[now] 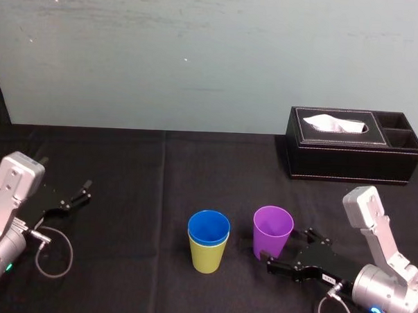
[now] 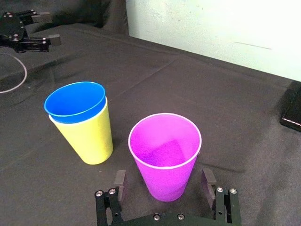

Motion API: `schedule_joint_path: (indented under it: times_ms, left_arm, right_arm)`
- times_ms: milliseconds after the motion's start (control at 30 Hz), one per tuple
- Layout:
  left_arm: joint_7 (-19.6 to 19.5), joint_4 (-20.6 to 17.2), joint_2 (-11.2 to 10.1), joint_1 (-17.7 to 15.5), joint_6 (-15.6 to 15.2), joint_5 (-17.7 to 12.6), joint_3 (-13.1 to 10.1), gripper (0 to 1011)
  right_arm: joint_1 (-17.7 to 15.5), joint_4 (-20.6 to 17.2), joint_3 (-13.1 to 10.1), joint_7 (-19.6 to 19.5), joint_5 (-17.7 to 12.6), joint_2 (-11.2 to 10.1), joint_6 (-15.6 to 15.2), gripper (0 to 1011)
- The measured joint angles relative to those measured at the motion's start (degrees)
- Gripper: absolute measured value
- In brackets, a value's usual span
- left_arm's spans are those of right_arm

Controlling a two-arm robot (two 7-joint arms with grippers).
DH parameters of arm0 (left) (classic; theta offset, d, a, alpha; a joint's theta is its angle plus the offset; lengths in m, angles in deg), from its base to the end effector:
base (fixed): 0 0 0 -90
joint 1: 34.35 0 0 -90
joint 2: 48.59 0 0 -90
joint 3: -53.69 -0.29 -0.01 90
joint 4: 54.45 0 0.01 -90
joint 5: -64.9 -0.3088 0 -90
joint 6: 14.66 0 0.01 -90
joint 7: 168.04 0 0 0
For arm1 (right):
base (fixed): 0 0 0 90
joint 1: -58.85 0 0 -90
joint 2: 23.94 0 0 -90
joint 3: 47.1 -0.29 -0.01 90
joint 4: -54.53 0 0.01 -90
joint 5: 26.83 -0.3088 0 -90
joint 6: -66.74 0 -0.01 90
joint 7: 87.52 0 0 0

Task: Stack the three plastic cups sequentially using one hand.

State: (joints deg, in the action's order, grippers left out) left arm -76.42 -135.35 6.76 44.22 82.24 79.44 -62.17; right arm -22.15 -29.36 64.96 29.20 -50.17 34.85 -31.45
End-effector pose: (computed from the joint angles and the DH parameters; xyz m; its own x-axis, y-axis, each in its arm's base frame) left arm 0.3581 0.0827 -0.3023 0.2922 0.8802 0.3739 -0.9553 0.2872 0.0704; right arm 0.3527 -0.0686 -0.2988 0.6733 -0.7391 0.0182 0.7050 0.6345 -0.3168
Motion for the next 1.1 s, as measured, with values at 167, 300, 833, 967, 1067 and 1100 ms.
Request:
schedule_joint_path:
  times_ms: [167,300,833,967,1067,1100]
  left_arm:
    - [0.00,0.00,0.00,0.00,0.00,0.00,0.00,1000]
    - [0.00,0.00,0.00,0.00,0.00,0.00,0.00,1000]
    - [0.00,0.00,0.00,0.00,0.00,0.00,0.00,1000]
    - [0.00,0.00,0.00,0.00,0.00,0.00,0.00,1000]
    - [0.00,0.00,0.00,0.00,0.00,0.00,0.00,1000]
    - [0.00,0.00,0.00,0.00,0.00,0.00,0.00,1000]
  right_arm:
    - [1.07,1.10,0.19,0.11,0.45,0.78,0.44,1004]
    - [1.71,1.58,0.17,0.11,0.62,1.33,0.66,1004]
    - [3.51,3.33,0.75,0.38,1.43,2.68,0.60,1004]
    - [3.64,3.53,0.77,0.47,1.50,2.80,0.61,1004]
    - [3.71,3.64,0.77,0.58,1.50,2.85,0.67,1004]
    - [3.71,3.64,0.77,0.59,1.50,2.85,0.67,1004]
